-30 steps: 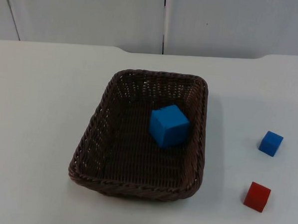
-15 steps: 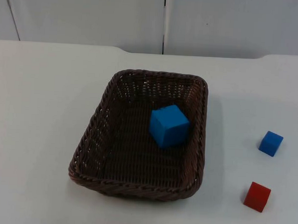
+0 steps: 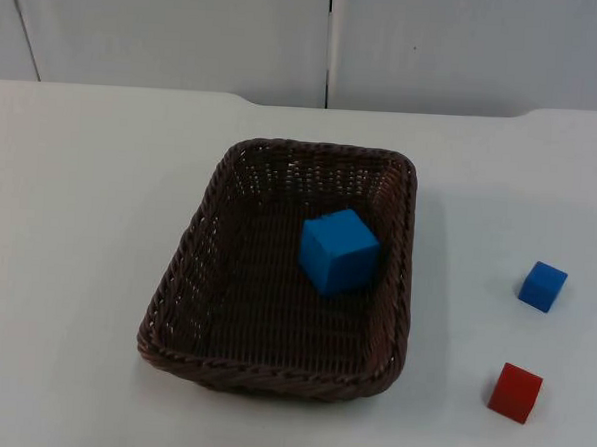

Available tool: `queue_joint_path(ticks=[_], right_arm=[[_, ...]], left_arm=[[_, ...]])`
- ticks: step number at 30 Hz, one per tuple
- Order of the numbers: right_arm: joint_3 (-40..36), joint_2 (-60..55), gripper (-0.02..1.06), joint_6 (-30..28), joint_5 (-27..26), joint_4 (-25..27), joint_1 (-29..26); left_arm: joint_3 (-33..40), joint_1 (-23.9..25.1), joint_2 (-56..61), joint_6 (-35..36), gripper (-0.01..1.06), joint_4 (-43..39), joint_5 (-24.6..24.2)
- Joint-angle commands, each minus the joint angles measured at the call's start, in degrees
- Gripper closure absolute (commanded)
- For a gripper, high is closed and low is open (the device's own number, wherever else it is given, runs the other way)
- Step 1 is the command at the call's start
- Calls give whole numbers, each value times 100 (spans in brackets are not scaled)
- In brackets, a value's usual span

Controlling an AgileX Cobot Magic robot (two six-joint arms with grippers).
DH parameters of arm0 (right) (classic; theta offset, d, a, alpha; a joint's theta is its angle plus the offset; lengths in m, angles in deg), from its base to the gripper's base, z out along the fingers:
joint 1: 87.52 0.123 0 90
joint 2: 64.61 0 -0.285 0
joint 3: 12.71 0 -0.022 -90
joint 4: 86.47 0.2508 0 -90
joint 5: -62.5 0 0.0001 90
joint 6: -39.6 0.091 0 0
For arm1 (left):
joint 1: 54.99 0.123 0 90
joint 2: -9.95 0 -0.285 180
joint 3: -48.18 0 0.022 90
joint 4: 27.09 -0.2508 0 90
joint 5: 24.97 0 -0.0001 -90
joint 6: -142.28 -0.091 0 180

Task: Pick up the basket with the left hand and place the largest block into the basket with the right hand.

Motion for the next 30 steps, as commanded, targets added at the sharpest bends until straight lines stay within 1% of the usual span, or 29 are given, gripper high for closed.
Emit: queue_joint_path(ticks=[1,4,7,30], right_arm=[[-13,15,-1,9,-26,1,9],[-13,15,-1,9,-26,1,9],[-13,15,-1,9,-26,24,9],[-13,15,-1,9,-26,24,9]], left_arm=[[22,-18,25,134,0,-65,58],[22,-18,25,170,0,-77,58],[22,-18,25,400,0,-228,58],[22,-18,25,400,0,-206,71]])
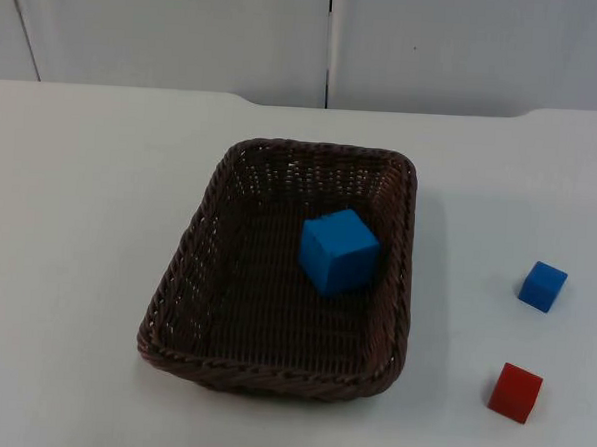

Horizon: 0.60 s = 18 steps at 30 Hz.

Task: Pick up the basket with the left hand and place the largest block into the basket with the right hand.

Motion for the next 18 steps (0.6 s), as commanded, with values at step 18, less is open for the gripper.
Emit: queue_joint_path(ticks=[18], right_arm=[[-13,15,-1,9,-40,23,-60]], left_arm=[[7,272,313,51,0,-39,89]])
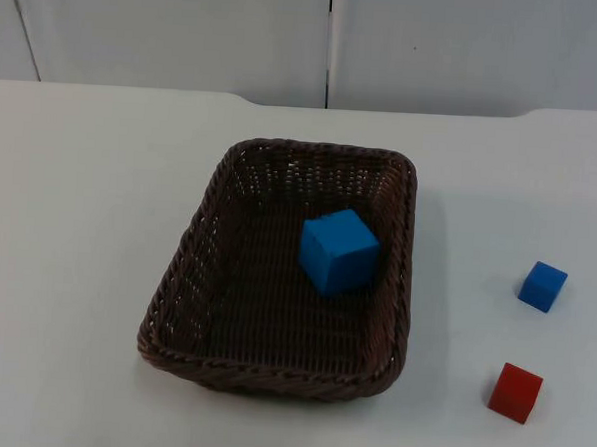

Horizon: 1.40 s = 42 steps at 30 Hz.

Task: Pick up the basket with the left hand and place the largest block into the basket with the right hand.

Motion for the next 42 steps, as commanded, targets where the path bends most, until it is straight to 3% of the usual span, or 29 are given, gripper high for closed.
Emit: queue_joint_path(ticks=[1,17,30,34,42], right_arm=[[-13,15,-1,9,-40,23,-60],[-13,15,-1,24,-40,23,-56],[-13,15,-1,24,-40,23,-85],[-13,15,-1,24,-40,23,-289],[-13,15,-1,24,-40,23,-1262]], left_arm=[[7,145,29,51,0,-39,89],[7,1087,29,51,0,-39,104],[7,1123,29,51,0,-39,104],[7,1123,29,51,0,-39,104],[7,1123,29,51,0,-39,104]])
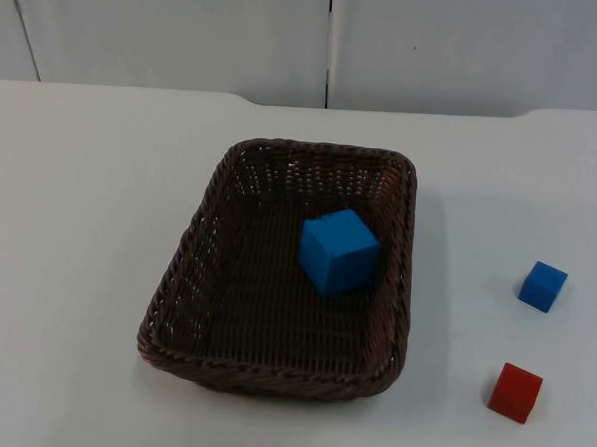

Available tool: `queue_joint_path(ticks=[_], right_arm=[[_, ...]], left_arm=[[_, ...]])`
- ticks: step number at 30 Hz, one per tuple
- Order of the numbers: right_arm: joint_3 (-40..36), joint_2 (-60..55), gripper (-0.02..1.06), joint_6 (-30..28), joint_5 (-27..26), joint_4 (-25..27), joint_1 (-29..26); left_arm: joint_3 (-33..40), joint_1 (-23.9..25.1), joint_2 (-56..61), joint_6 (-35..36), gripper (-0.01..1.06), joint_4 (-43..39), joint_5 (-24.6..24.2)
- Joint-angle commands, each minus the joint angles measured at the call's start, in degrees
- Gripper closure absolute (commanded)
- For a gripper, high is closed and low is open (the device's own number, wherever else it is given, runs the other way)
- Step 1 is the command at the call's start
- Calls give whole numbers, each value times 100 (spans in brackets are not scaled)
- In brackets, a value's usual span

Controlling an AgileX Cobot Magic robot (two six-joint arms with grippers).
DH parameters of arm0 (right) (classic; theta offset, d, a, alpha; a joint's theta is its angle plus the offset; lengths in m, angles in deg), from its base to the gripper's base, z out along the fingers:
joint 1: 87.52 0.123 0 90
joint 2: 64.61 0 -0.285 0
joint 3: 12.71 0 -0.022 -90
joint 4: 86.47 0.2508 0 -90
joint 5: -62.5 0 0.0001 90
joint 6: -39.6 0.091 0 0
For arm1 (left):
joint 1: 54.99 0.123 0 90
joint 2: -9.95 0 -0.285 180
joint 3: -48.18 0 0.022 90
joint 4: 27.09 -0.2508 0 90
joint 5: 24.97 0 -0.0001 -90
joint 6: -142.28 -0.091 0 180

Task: Pick up the basket with the left hand and place the largest block into the basket with the right hand.

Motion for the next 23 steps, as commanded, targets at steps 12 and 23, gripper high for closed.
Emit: queue_joint_path(ticks=[12,23], right_arm=[[-13,15,-1,21,-40,13,-2081],[-13,15,-1,21,-40,13,-3496]], left_arm=[[7,22,29,47,0,-16,72],[7,22,29,47,0,-16,72]])
